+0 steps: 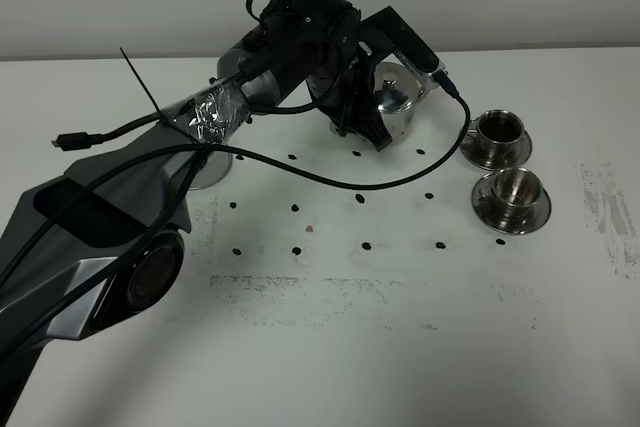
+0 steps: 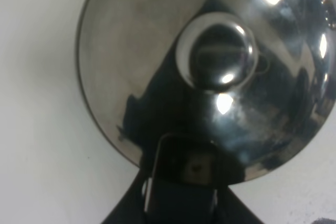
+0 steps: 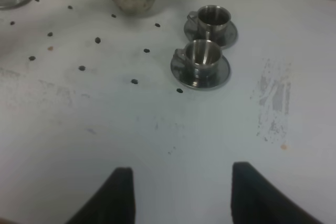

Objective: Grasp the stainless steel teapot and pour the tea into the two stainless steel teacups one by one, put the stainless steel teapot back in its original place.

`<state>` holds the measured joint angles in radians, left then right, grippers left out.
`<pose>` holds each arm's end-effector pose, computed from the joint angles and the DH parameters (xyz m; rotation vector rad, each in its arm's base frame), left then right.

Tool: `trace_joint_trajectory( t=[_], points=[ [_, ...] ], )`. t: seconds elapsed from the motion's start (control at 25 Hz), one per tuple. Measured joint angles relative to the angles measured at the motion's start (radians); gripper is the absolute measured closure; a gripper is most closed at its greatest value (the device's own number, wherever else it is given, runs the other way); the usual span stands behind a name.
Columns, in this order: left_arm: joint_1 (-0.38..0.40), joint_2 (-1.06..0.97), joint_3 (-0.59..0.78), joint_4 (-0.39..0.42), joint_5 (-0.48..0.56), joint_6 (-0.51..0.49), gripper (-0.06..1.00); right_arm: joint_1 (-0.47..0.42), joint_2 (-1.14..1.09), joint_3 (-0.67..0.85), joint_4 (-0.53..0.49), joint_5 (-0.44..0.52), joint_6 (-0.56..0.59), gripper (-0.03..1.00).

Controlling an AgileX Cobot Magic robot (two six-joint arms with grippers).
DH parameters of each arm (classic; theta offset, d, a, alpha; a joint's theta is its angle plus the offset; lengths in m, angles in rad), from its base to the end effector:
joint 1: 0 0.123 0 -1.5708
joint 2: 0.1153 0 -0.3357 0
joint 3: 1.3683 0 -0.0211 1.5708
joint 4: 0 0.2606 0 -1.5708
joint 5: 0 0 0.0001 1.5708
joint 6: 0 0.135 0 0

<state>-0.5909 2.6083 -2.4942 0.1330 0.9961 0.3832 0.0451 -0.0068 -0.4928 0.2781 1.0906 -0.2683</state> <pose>0.5383 -0.3430 0.1591 1.2553 2.2571 0.0945 -0.0142 0.0323 0.2598 -0.3371 2.0202 0.1956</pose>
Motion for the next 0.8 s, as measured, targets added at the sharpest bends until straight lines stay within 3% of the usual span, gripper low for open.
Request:
trace_joint_trajectory(
  t=[0.8],
  points=[
    [-0.005,-0.153,-0.001,-0.101,0.176,0.000,0.78,0.000,0.000,0.000,0.000,0.000,0.001,0.56]
  ],
)
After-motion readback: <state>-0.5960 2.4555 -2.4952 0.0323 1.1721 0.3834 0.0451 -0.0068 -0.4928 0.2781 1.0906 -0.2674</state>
